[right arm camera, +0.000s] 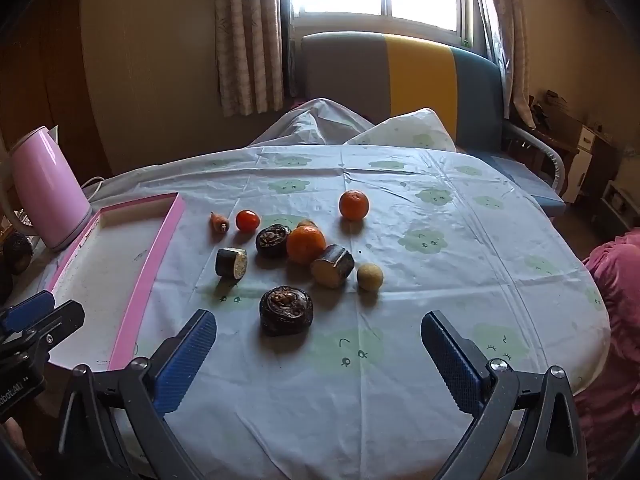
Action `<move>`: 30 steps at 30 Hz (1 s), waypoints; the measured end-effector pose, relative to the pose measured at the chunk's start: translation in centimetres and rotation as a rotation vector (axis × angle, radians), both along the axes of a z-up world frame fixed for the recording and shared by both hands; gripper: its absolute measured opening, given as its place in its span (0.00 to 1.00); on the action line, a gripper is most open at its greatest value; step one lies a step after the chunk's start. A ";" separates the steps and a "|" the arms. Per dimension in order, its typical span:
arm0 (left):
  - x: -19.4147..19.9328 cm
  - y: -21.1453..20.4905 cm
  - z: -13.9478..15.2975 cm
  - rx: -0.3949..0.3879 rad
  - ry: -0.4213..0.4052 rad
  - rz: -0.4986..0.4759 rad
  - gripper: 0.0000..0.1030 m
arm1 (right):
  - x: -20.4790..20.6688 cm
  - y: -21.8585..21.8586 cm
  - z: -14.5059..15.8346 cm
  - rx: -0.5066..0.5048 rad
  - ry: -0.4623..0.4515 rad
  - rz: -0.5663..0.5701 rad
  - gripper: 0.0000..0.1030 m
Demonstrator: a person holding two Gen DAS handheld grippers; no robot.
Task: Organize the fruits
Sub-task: 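Move both tools toward the cluster of fruits on the cloth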
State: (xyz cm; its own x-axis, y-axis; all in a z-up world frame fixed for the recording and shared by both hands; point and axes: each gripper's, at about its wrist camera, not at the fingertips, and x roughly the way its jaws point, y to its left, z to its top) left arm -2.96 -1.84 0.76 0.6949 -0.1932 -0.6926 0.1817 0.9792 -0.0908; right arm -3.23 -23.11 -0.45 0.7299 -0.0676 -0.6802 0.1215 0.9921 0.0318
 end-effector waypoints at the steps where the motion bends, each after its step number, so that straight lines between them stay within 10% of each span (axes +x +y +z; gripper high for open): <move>1: 0.1 -0.1 0.0 -0.014 0.006 -0.009 0.60 | 0.0 -0.2 0.0 -0.001 0.004 -0.008 1.00; 30: 6.1 -11.2 -5.0 -0.037 0.193 -0.321 0.60 | 0.9 -11.2 -3.0 0.036 0.057 -0.193 0.99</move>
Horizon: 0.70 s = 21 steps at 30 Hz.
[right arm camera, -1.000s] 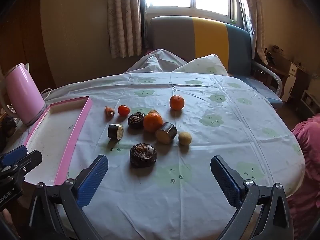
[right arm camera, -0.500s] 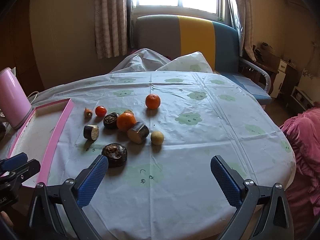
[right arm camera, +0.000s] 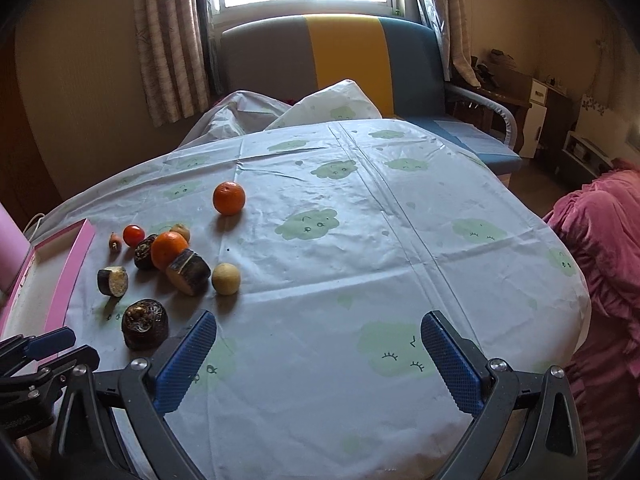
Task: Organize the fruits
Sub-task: 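Move both tools toward the cluster of fruits on the cloth, then grasp the dark round fruit with left tool while right tool grasps small yellow fruit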
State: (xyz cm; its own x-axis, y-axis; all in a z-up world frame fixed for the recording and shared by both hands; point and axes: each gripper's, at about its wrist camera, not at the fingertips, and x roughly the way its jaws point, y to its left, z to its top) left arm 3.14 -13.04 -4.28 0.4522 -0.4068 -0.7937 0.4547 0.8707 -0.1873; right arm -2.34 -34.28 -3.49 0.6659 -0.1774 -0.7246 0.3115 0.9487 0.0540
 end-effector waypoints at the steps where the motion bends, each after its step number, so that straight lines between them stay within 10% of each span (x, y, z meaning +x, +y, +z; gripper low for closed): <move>1: 0.2 -0.7 -0.2 0.000 0.002 -0.010 0.60 | 0.1 -0.4 -0.2 0.021 -0.003 -0.001 0.96; 12: 2.7 -3.5 -2.5 0.045 -0.020 -0.017 0.47 | 3.4 -2.6 -2.0 0.230 0.007 0.135 0.49; 21: 1.7 -2.0 -2.9 0.035 -0.067 -0.008 0.47 | 7.6 0.6 -3.0 0.245 0.056 0.435 0.41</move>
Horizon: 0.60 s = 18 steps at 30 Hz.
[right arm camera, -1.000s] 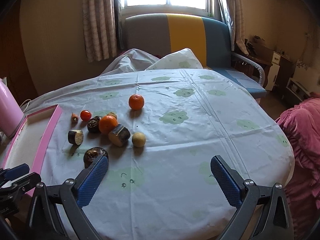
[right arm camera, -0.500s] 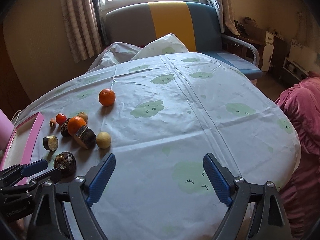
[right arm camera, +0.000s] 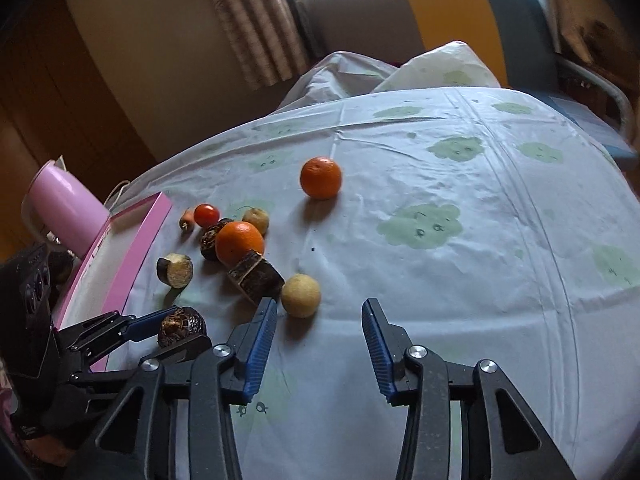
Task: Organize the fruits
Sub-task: 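Grasp the dark round fruit with left tool while right tool grasps small yellow fruit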
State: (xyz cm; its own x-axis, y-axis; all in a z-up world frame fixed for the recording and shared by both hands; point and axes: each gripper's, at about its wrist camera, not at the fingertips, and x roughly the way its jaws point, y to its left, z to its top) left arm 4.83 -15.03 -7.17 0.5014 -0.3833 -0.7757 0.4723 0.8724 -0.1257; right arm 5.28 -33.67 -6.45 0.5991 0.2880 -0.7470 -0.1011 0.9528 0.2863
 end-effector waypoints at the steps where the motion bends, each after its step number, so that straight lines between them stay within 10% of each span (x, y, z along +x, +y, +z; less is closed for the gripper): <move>1: 0.0 -0.1 -0.1 0.003 -0.007 0.002 0.47 | 0.4 0.3 -0.3 -0.009 0.005 0.018 0.40; 18: 0.7 0.0 1.7 -0.018 0.038 0.052 0.47 | 1.9 1.3 -2.0 -0.042 -0.016 0.081 0.25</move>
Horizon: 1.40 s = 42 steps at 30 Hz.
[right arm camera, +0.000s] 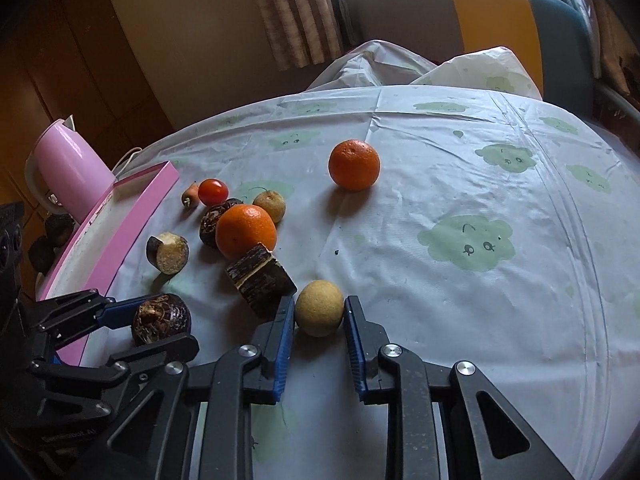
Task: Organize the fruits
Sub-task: 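Grasp the dark round fruit with left tool while right tool grasps small yellow fruit, then carry the dark round fruit into the pink tray and open the left tool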
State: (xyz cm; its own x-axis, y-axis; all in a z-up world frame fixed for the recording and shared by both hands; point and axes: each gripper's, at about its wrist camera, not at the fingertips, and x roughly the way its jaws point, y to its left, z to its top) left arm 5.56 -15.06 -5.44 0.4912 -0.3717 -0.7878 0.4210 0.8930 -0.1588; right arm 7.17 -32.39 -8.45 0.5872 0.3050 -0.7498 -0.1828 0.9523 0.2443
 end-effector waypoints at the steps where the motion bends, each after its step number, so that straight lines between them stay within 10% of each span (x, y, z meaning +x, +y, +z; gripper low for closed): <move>1: -0.2 0.2 0.8 -0.012 -0.021 0.000 0.47 | 0.0 0.1 0.1 -0.004 0.000 0.000 0.25; 6: 0.1 4.0 4.6 -0.034 -0.123 0.107 0.47 | -0.3 0.2 0.1 -0.016 -0.022 -0.009 0.25; 15: 4.6 16.0 3.1 0.040 -0.033 0.493 0.47 | -0.5 1.3 0.6 -0.116 -0.033 -0.081 0.24; 27: 3.4 20.1 2.6 0.055 -0.051 0.593 0.56 | -2.3 2.8 3.5 -0.197 -0.056 -0.124 0.24; 42: -1.8 22.2 3.4 0.018 -0.052 0.596 0.56 | -2.5 17.0 5.9 -0.001 -0.081 0.229 0.24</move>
